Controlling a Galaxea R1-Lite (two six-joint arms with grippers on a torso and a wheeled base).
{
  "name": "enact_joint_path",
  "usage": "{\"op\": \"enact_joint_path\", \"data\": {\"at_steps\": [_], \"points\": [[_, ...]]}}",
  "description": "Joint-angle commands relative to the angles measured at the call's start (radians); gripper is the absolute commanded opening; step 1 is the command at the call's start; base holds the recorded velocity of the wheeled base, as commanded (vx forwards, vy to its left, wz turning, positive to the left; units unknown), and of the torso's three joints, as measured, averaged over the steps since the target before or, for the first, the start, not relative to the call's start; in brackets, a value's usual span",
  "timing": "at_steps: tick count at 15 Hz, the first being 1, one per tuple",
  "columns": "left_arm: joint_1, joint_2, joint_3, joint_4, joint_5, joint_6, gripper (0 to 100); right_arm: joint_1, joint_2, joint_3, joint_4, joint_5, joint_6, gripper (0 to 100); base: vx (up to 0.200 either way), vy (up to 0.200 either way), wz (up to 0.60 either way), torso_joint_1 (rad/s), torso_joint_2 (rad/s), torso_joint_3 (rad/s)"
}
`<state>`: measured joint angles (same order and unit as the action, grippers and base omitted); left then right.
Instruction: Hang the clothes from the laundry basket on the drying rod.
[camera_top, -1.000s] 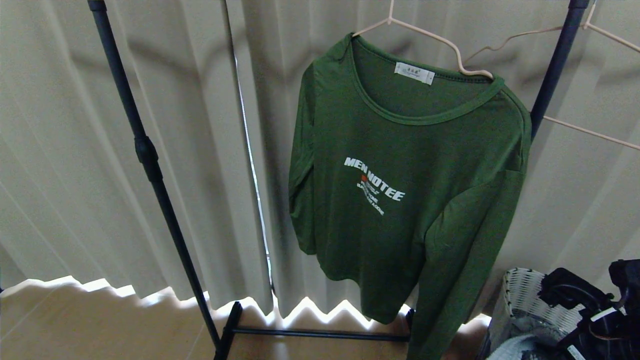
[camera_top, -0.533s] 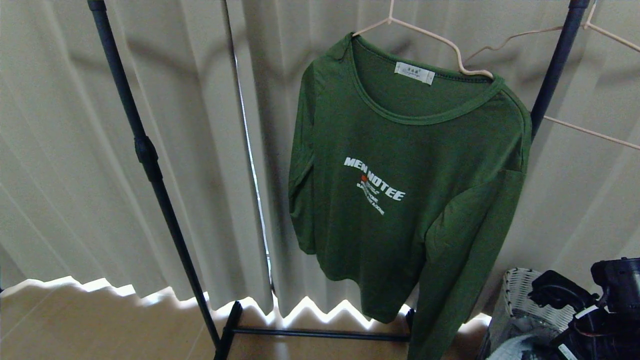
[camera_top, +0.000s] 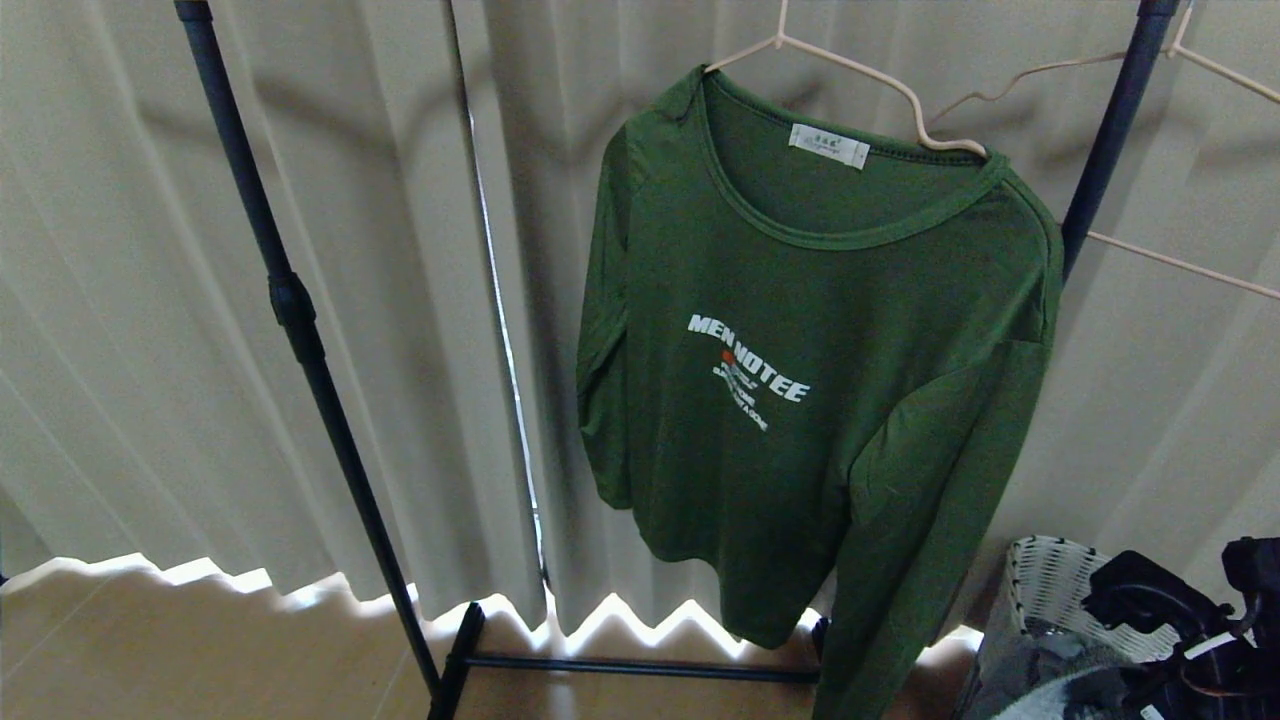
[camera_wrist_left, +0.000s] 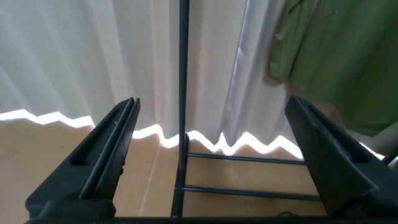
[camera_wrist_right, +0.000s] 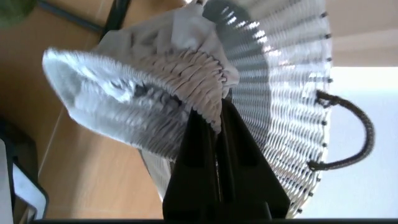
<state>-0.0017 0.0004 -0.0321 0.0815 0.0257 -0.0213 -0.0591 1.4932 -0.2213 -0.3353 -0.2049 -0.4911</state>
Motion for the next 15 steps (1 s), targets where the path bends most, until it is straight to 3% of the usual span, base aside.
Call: {"op": "enact_joint_path", "data": {"at_steps": [1, 3, 4, 8, 15], "points": [[0.0, 0.0, 0.0, 0.0, 0.0, 0.0, 100, 0.009, -0.126, 0.011, -0.004, 0.018, 0.003, 0, 0.0, 0.0, 0.0, 0.0, 0.0, 0.0], [0.0, 0.0, 0.0, 0.0, 0.0, 0.001, 100, 0.015, -0.257, 0.014, -0.051, 0.202, 0.003, 0, -0.2, 0.0, 0.0, 0.005, 0.0, 0.002], [0.0, 0.0, 0.0, 0.0, 0.0, 0.001, 100, 0.015, -0.292, 0.013, -0.059, 0.257, 0.003, 0, -0.2, 0.0, 0.0, 0.002, 0.0, 0.002], [0.0, 0.0, 0.001, 0.0, 0.0, 0.006, 100, 0.055, -0.376, 0.007, -0.06, 0.283, 0.005, 0, -0.2, 0.0, 0.0, 0.004, 0.0, -0.001], [0.0, 0.0, 0.005, 0.0, 0.002, 0.043, 100, 0.139, -0.37, -0.053, -0.059, 0.282, 0.0, 0, -0.2, 0.0, 0.0, 0.0, 0.0, 0.004]]}}
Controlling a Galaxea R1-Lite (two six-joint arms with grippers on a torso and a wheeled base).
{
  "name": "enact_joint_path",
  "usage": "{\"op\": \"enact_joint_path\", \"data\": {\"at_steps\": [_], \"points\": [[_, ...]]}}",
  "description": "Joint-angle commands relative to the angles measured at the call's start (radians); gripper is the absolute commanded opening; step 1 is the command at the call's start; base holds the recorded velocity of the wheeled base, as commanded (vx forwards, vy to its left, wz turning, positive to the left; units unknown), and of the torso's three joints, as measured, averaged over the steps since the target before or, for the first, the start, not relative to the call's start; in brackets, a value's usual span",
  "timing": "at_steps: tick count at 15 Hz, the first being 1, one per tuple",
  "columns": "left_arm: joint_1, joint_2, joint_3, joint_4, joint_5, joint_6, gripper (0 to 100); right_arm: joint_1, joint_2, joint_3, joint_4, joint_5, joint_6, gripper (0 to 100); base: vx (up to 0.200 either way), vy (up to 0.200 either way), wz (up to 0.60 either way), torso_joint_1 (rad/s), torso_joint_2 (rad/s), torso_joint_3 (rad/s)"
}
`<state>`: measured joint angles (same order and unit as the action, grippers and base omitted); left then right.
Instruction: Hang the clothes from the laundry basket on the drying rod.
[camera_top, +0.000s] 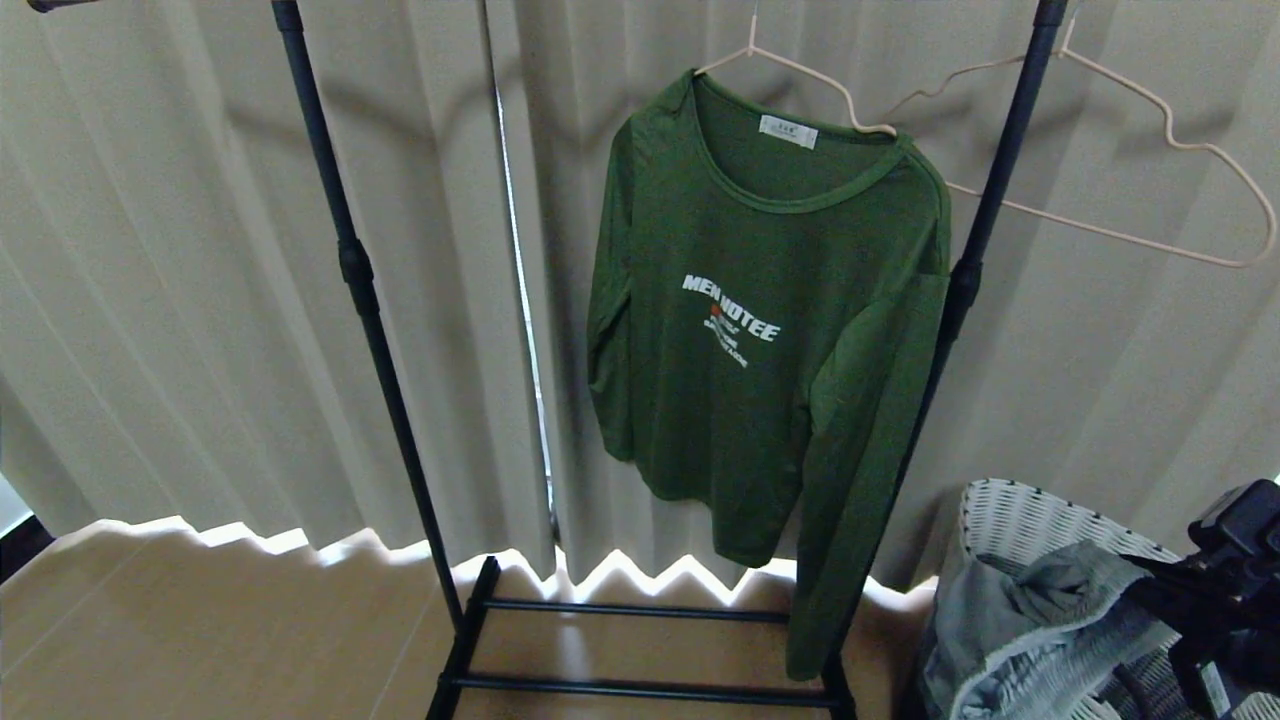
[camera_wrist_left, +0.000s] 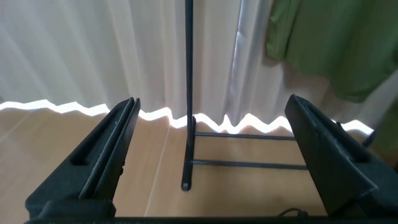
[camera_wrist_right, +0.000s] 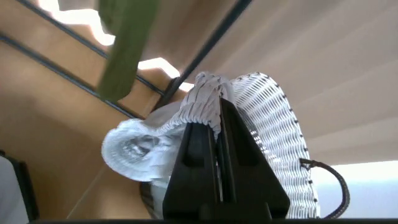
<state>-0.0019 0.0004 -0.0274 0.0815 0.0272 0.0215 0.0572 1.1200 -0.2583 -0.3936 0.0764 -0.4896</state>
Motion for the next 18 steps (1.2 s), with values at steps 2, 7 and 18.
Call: {"op": "enact_joint_path", "data": {"at_steps": [2, 7, 18], "points": [[0.0, 0.001, 0.0, 0.0, 0.002, 0.009, 100, 0.058, 0.034, -0.041, -0.002, -0.003, -0.001, 0, -0.1, 0.0, 0.0, -0.001, 0.0, 0.001], [0.0, 0.001, 0.0, 0.0, -0.006, 0.077, 100, 0.165, 0.113, -0.075, -0.057, 0.0, 0.005, 0, 0.0, 0.0, 0.0, 0.0, 0.0, 0.0], [-0.144, 0.51, -0.276, -0.261, -0.213, 0.058, 100, 0.464, 0.27, -0.253, -0.298, 0.003, 0.335, 0, 0.0, 0.0, 0.0, 0.0, 0.0, 0.0]]}}
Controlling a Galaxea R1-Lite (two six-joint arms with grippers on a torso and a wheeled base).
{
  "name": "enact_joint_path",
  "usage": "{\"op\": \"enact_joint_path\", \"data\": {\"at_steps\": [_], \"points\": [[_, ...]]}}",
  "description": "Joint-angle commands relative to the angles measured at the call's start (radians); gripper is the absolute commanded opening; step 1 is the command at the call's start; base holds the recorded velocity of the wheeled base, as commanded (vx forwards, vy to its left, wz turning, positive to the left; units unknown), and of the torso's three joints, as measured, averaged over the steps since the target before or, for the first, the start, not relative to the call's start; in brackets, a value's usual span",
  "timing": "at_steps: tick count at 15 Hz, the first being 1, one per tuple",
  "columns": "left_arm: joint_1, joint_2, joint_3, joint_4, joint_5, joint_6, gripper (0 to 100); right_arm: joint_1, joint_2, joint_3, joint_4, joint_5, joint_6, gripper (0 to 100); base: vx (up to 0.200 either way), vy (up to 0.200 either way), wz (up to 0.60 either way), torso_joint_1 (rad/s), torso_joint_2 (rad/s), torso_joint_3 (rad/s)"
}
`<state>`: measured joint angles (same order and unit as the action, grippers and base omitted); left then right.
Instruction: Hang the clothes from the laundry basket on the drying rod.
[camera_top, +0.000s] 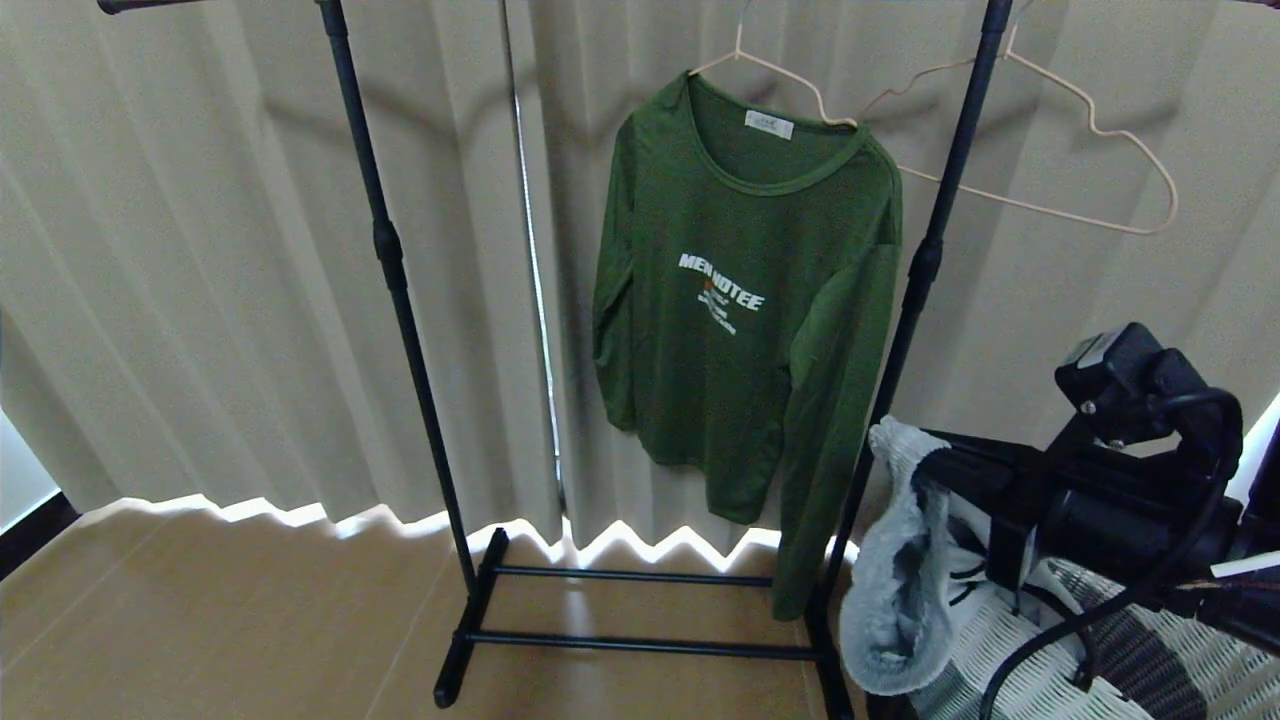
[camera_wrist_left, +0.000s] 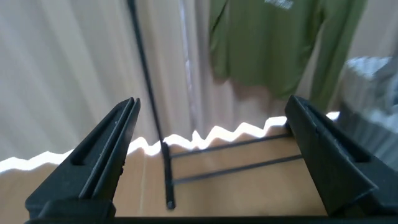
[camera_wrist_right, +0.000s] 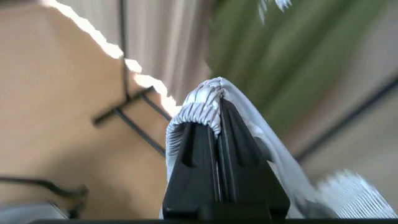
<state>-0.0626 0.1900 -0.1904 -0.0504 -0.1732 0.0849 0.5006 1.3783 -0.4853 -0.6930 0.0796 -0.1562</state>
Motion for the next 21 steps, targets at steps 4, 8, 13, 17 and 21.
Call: {"op": "enact_joint_path", "data": {"at_steps": [4, 8, 13, 17, 21], "points": [[-0.249, 0.793, -0.213, -0.417, -0.009, -0.028, 100, 0.042, 0.011, -0.124, 0.0, 0.025, 0.083, 0, 0.0, 0.0, 0.0, 0.0, 0.0, 0.0], [-0.54, 1.049, -0.219, -0.551, 0.078, -0.123, 100, 0.044, 0.018, -0.174, 0.0, 0.092, 0.141, 0, 0.0, 0.0, 0.0, 0.0, 0.0, 0.0], [-0.872, 1.454, -0.245, -0.845, 0.248, -0.252, 100, 0.142, 0.021, -0.207, -0.042, 0.101, 0.176, 0, 0.0, 0.0, 0.0, 0.0, 0.0, 0.0], [-0.892, 1.671, -0.276, -1.045, 0.247, -0.313, 100, 0.156, 0.011, -0.219, -0.043, 0.103, 0.178, 0, 0.0, 0.0, 0.0, 0.0, 0.0, 0.0], [-0.919, 1.758, -0.343, -1.088, 0.248, -0.344, 100, 0.176, 0.002, -0.223, -0.043, 0.103, 0.188, 0, 0.0, 0.0, 0.0, 0.0, 0.0, 0.0]]}}
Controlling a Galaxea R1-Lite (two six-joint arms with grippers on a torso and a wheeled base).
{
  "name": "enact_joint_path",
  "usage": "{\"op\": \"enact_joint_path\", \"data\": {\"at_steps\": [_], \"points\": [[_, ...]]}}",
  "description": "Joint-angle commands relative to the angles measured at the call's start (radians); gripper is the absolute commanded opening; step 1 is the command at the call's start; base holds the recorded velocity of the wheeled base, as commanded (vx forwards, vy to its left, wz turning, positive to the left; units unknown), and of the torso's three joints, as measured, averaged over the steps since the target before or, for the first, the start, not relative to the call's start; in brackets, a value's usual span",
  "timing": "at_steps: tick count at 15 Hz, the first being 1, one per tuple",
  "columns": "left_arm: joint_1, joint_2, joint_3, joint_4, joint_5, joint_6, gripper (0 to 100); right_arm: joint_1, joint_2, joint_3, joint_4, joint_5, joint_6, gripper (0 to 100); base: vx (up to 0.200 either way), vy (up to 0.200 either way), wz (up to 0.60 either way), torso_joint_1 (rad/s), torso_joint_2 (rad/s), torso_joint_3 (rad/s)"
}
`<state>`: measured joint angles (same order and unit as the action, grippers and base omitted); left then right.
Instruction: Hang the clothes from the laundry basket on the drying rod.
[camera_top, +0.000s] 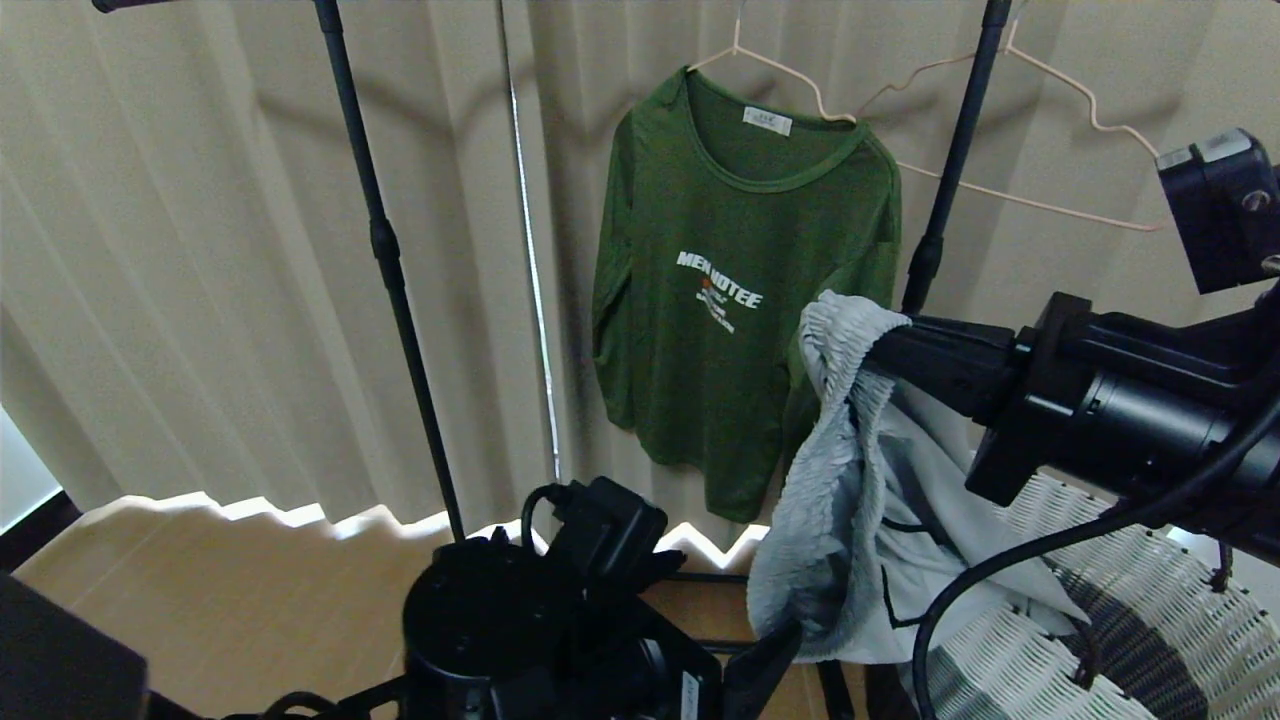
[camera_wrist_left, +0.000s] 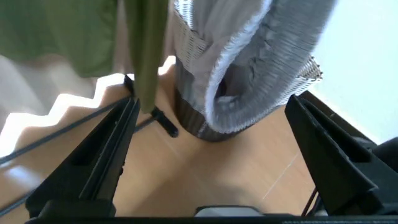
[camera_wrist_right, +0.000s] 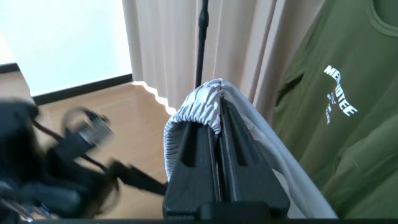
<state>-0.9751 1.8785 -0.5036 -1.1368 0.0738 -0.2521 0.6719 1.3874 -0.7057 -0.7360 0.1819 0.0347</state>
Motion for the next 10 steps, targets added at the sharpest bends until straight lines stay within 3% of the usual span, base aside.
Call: {"op": "enact_joint_path", "data": {"at_steps": [1, 3, 6, 7, 10], "points": [[-0.005, 0.083, -0.05, -0.001, 0.004, -0.019, 100, 0.015, -0.015, -0.011, 0.0, 0.001, 0.017, 0, 0.0, 0.0, 0.0, 0.0, 0.0, 0.0], [-0.004, 0.108, -0.076, -0.001, 0.006, -0.036, 100, 0.035, -0.033, -0.031, 0.001, 0.001, 0.083, 0, 0.0, 0.0, 0.0, 0.0, 0.0, 0.0], [-0.002, 0.119, -0.081, -0.001, 0.006, -0.036, 100, 0.035, -0.051, -0.031, 0.001, 0.001, 0.088, 0, 0.0, 0.0, 0.0, 0.0, 0.0, 0.0], [-0.002, 0.12, -0.081, -0.001, 0.006, -0.036, 0, 0.035, -0.054, -0.031, 0.001, 0.001, 0.088, 0, 0.0, 0.0, 0.0, 0.0, 0.0, 0.0], [0.007, 0.12, -0.082, -0.001, 0.007, -0.038, 0, 0.035, -0.068, -0.031, 0.006, 0.001, 0.088, 0, 0.0, 0.0, 0.0, 0.0, 0.0, 0.0]]}}
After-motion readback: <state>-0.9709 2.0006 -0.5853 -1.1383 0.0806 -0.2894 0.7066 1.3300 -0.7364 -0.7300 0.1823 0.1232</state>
